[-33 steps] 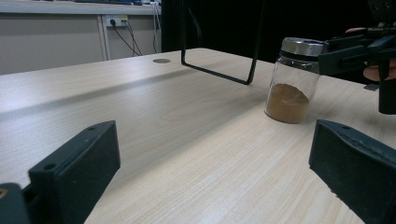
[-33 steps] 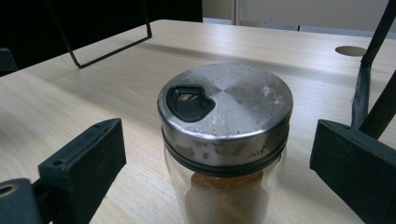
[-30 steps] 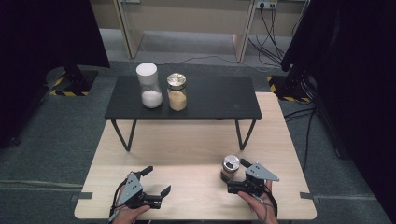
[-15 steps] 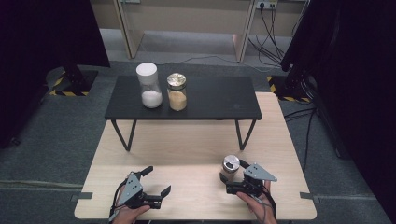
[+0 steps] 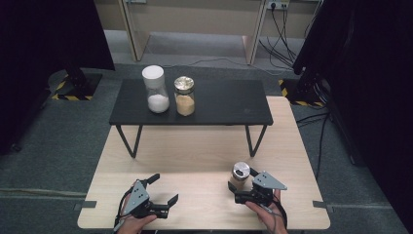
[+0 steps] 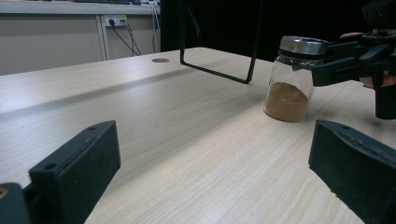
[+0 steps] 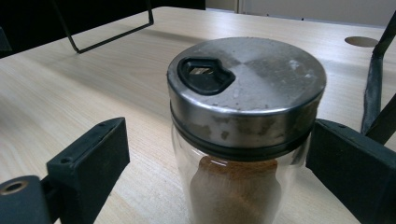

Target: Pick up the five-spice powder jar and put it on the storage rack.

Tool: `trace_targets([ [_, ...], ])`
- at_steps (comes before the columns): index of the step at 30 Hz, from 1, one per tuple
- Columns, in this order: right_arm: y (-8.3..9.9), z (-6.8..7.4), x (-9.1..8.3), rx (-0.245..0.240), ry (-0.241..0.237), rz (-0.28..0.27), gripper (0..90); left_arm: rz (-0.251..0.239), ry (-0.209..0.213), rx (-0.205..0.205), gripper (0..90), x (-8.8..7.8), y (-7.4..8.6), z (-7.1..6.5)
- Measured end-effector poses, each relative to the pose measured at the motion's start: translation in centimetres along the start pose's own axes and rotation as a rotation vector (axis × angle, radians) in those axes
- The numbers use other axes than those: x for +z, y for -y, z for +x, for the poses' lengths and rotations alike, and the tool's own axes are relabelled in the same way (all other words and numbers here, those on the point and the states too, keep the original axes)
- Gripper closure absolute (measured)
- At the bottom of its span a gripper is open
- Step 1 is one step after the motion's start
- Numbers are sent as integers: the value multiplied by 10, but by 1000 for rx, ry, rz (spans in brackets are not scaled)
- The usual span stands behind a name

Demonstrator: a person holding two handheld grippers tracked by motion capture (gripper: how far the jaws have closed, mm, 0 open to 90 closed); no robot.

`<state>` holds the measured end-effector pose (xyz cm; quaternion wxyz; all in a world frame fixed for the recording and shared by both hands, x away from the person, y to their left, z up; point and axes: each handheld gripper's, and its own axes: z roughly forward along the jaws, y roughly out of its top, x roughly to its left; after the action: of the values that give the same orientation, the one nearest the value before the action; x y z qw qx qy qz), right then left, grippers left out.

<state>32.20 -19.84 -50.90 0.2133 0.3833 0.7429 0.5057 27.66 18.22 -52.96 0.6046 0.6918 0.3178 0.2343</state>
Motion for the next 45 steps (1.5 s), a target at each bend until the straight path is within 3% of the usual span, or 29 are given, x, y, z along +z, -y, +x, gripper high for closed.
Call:
trace_targets([
  [10, 1, -4, 0, 4, 19, -5, 79, -1, 0, 0, 14, 0, 0, 0],
  [21, 2, -10, 4, 13, 35, -5, 162, 0, -1, 0, 14, 0, 0, 0],
  [27, 3, -12, 5, 32, 6, 2, 243, 0, -1, 0, 15, 0, 0, 0],
  [31, 2, -10, 5, 19, -4, 3, 290, 0, -1, 0, 15, 0, 0, 0],
  [45, 2, -8, 4, -22, 20, -7, 307, 0, -1, -2, 15, 0, 0, 0],
])
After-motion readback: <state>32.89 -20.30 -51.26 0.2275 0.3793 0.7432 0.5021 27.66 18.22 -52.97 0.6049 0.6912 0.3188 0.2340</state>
